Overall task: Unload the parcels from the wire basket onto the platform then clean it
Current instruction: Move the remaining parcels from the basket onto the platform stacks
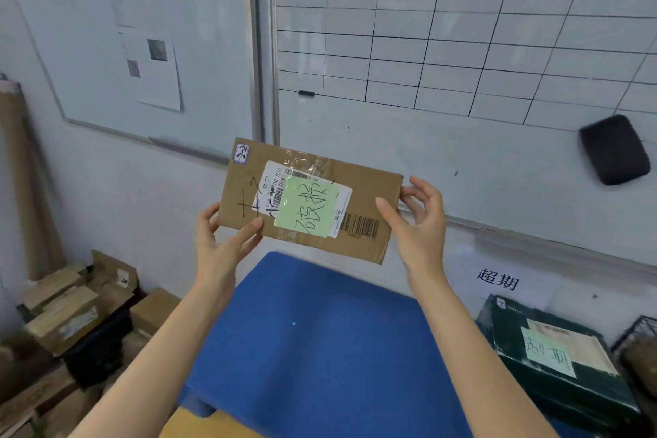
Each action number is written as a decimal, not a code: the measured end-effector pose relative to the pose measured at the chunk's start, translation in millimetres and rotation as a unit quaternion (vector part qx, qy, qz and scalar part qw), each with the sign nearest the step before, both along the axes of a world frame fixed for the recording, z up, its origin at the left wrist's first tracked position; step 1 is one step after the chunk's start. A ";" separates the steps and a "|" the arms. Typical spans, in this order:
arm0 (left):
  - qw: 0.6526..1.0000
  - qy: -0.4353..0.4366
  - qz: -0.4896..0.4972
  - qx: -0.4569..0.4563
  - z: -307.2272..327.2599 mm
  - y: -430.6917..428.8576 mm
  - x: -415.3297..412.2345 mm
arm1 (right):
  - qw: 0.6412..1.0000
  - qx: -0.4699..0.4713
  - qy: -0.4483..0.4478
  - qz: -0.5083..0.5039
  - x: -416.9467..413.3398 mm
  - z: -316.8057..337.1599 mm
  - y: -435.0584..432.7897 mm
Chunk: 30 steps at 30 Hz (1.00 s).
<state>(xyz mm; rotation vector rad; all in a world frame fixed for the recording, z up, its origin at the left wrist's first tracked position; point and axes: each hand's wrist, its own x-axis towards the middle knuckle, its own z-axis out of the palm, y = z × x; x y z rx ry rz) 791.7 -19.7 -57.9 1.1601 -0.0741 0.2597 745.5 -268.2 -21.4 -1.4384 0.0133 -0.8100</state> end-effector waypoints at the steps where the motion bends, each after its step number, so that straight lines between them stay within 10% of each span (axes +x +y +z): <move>1: 1.000 0.003 -0.008 0.000 -2.8 1.8 9.6 | 1.000 -0.005 0.009 -0.001 6.5 -2.6 2.2; 30: 0.953 0.126 -0.145 0.234 -136.0 37.0 160.0 | 0.956 -0.001 0.293 -0.036 87.5 -139.6 51.2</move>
